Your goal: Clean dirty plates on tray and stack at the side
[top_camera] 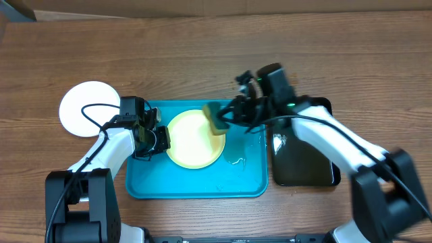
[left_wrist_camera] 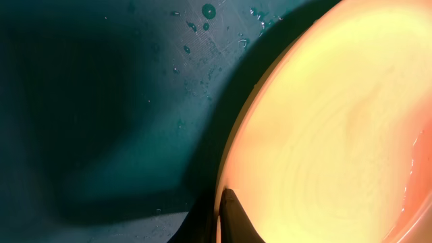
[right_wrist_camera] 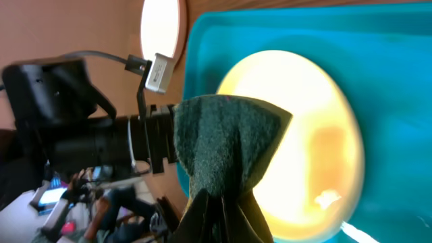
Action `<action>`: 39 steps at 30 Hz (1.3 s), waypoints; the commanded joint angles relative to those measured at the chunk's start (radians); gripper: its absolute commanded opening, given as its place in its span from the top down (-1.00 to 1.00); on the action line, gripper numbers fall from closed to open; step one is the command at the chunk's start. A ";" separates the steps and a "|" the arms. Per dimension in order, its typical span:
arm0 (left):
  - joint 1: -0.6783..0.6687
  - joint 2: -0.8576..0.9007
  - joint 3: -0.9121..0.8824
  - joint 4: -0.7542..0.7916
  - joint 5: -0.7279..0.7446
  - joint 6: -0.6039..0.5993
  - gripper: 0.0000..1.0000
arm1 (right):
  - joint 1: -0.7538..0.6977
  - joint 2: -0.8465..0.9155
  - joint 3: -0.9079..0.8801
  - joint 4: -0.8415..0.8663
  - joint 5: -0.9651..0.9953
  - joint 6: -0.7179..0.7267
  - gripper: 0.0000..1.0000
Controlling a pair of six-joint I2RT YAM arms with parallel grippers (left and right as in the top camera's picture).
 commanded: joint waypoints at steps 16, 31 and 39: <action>-0.023 -0.116 0.019 -0.103 -0.190 -0.002 0.92 | -0.392 -0.094 -0.062 -0.614 0.613 -0.245 0.92; -0.330 -0.460 0.101 -0.146 -0.592 -0.012 0.92 | -0.391 -0.094 -0.256 -0.491 0.623 -0.245 -0.61; -0.600 -0.459 0.138 -0.154 -0.948 -0.004 0.92 | -0.391 -0.094 -0.256 -0.492 0.624 -0.245 -1.00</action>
